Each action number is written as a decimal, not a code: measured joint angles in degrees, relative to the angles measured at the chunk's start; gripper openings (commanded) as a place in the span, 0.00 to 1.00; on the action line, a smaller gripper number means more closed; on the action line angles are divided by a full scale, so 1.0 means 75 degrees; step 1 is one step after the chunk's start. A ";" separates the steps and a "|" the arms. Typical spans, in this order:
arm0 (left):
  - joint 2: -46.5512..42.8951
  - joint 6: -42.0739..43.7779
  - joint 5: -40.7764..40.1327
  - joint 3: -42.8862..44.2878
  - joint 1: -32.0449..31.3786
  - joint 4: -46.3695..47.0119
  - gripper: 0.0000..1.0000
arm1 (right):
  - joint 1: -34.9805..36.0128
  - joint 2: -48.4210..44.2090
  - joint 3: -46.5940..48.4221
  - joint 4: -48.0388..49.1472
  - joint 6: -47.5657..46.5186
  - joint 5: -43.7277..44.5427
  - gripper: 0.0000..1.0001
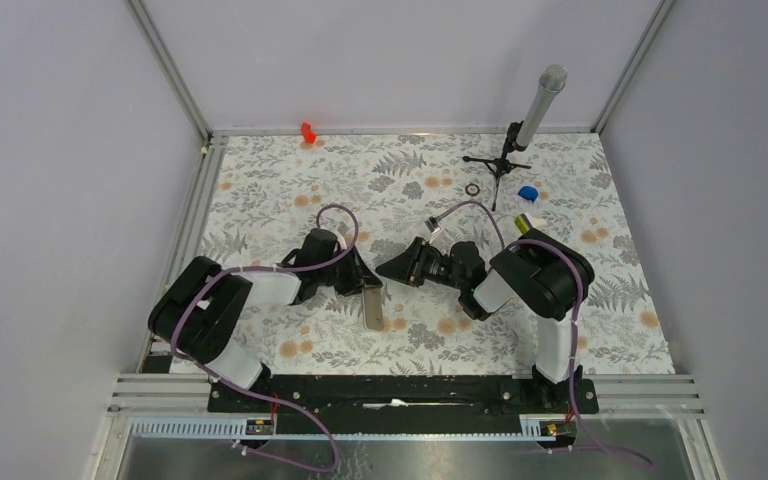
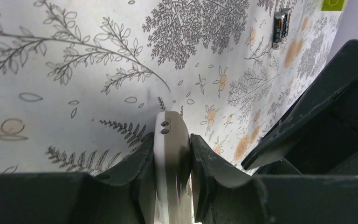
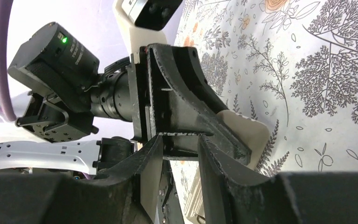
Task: Load the batteries into the remote control
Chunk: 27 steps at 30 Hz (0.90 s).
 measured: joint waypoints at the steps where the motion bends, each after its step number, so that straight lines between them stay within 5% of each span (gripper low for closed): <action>1: -0.0058 -0.0047 0.0012 -0.0093 -0.0006 -0.0076 0.00 | 0.0000 -0.0003 0.0023 -0.0003 0.0000 0.0020 0.41; 8: -0.0933 0.0009 -0.0629 -0.0443 -0.0044 -0.0256 0.00 | 0.0000 -0.0947 -0.0283 -0.0895 -0.0175 0.0425 0.45; 18: -0.2090 -0.0070 -0.1405 -0.0510 -0.0041 0.0003 0.00 | 0.0073 -0.3838 0.0041 -0.5240 -0.1314 0.1399 0.79; 22: -0.2180 -0.0213 -0.1376 -0.0026 -0.0041 -0.0315 0.00 | 0.0624 -0.4290 0.0175 -0.6164 -0.2518 0.1687 0.92; 27: -0.2416 -0.0437 -0.1180 0.0478 -0.0041 -0.0839 0.00 | 0.1711 -0.4403 0.0714 -0.7277 -0.4060 0.2127 0.94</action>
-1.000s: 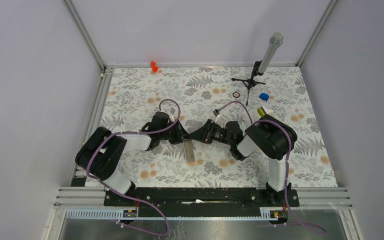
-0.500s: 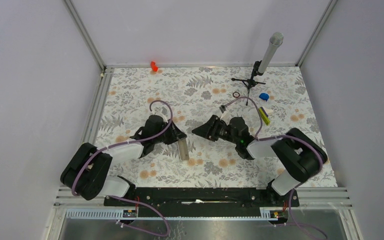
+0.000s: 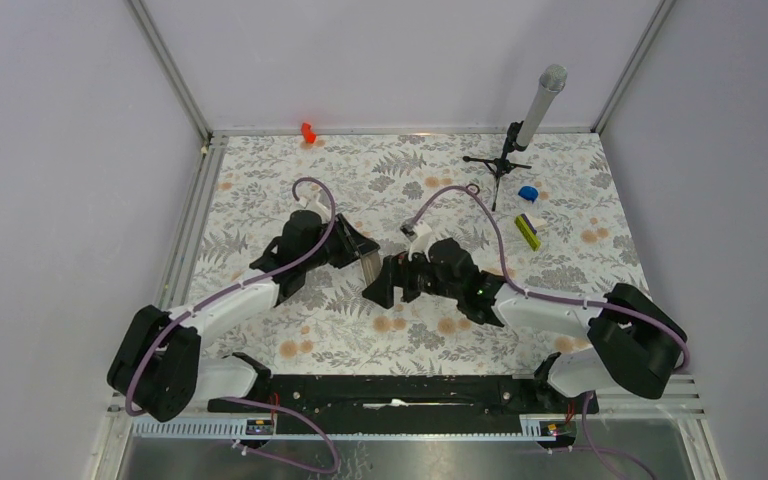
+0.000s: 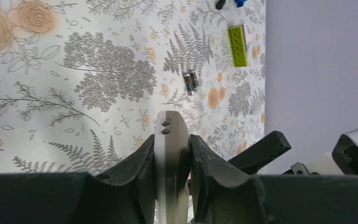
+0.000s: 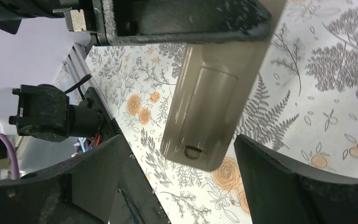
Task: Load the batteries into the remote control
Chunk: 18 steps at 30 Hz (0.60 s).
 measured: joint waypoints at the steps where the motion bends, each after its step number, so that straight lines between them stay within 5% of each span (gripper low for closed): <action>1: -0.0061 -0.0029 0.0058 0.0067 0.0000 -0.0114 0.00 | 0.0114 0.0017 0.0143 -0.0140 -0.0207 0.0076 0.94; 4: -0.0254 -0.0111 0.0274 0.0213 0.0000 -0.0443 0.00 | 0.0233 0.0134 0.0504 -0.0402 -0.0635 0.0268 0.82; 10: -0.0516 -0.0152 0.0571 0.0393 0.0032 -0.1067 0.17 | 0.0332 0.0580 0.1046 -0.0831 -0.0982 0.0530 0.51; 14: -0.0764 0.0061 0.0708 0.0551 0.0128 -0.1620 0.53 | 0.0356 0.0554 0.1046 -0.0866 -0.1396 0.0507 0.48; 18: -0.0813 0.0455 0.1510 0.1128 0.0256 -0.2591 0.64 | 0.0347 0.0219 0.0816 -0.0906 -0.2232 0.0440 0.49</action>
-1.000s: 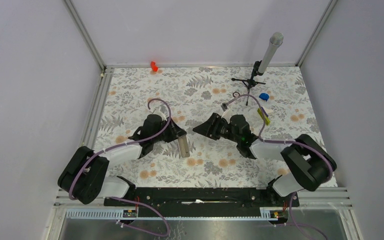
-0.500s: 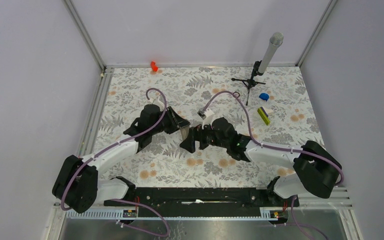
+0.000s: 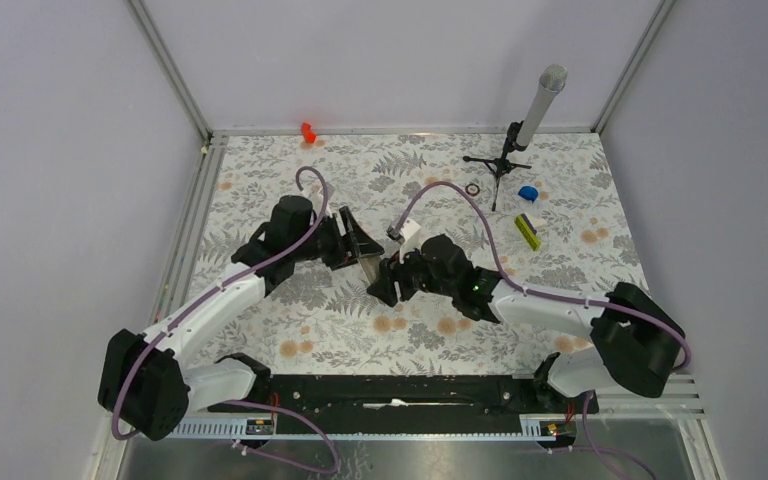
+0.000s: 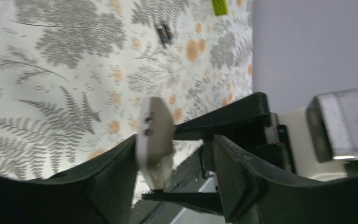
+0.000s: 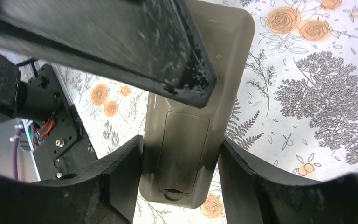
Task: Load the batteries into the remote control
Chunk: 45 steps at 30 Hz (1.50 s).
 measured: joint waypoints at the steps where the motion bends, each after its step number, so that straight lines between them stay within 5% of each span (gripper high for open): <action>1: 0.0003 0.0178 0.0213 0.0207 0.0017 -0.0256 0.65 | 0.0000 -0.0137 -0.0085 -0.0026 -0.0210 -0.0047 0.49; 9: 0.0137 0.0801 0.1469 0.0691 0.0108 -0.0901 0.62 | 0.0000 -0.0635 -0.0358 -0.0143 -0.1224 -0.0414 0.51; 15: 0.0364 0.0959 0.2037 0.0691 0.0125 -0.1105 0.32 | 0.0000 -0.0801 -0.0484 -0.0297 -0.1609 -0.0592 0.50; 20: 0.0475 0.1125 0.2157 0.0691 0.0169 -0.1230 0.21 | -0.0003 -0.0860 -0.0527 -0.0431 -0.1798 -0.0609 0.49; 23: 0.0525 0.1166 0.2197 0.0691 0.0178 -0.1247 0.01 | -0.0017 -0.0895 -0.0562 -0.0458 -0.1853 -0.0609 0.51; 27: 0.0530 0.1227 0.2221 0.0691 0.0178 -0.1230 0.00 | -0.0017 -0.0909 -0.0565 -0.0478 -0.1894 -0.0600 0.92; 29: 0.0525 0.1218 0.2253 0.0670 0.0169 -0.1128 0.00 | -0.0009 -0.0927 -0.0565 -0.0440 -0.1839 -0.0545 0.99; 33: 0.0152 0.1137 0.1938 0.0038 0.0160 -0.0329 0.00 | -0.0009 -0.1233 -0.0691 -0.0402 -0.1463 -0.0149 0.99; 36: -0.0402 0.0991 0.1370 -0.0766 0.0175 0.0472 0.00 | -0.0017 -0.1731 -0.0886 -0.0423 -0.0618 0.0382 0.87; 40: -0.0973 0.0752 0.0495 -0.1772 0.0178 0.1545 0.00 | -0.0128 -0.2206 -0.0933 -0.0428 0.1303 0.0839 0.68; 45: -0.1040 0.0446 -0.0344 -0.2460 0.0154 0.2442 0.00 | -0.0227 -0.2066 -0.0935 -0.0452 0.3928 0.1131 0.67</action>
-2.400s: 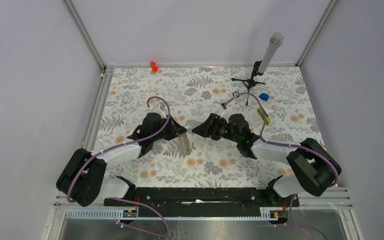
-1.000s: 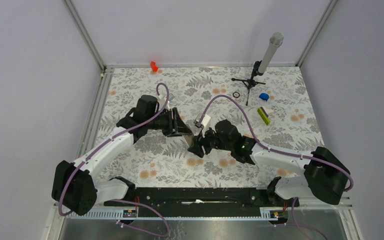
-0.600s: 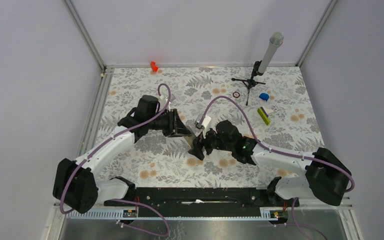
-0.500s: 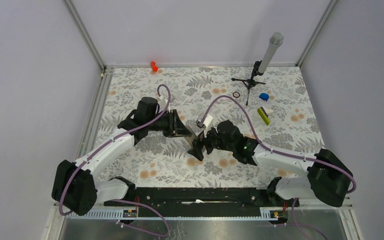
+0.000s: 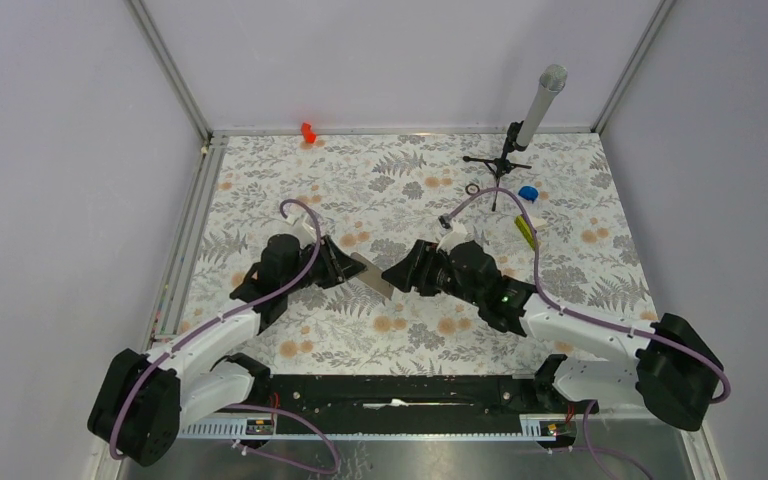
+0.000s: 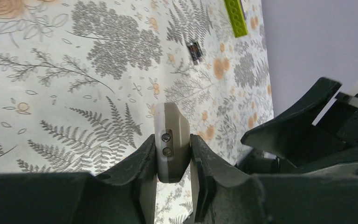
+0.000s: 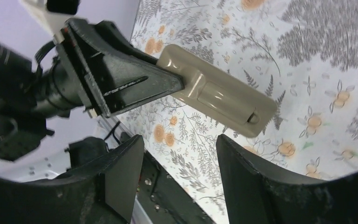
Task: Load the batteries into the remote control
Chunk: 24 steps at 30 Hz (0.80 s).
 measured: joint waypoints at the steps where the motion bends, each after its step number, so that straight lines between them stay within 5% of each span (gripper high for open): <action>1: 0.0009 -0.0061 -0.0160 -0.0090 -0.0020 0.0131 0.00 | -0.0012 0.0090 0.0000 -0.0006 0.0321 0.0041 0.67; 10: 0.0597 -0.0291 -0.1227 -0.0606 -0.0262 0.0868 0.00 | -0.0428 0.1198 -0.0023 -0.0198 0.1961 0.0265 0.62; 24: 0.0883 -0.0484 -0.1667 -0.0711 -0.0318 0.1279 0.00 | -0.0734 0.3276 -0.0038 0.1212 0.2436 -0.0740 0.45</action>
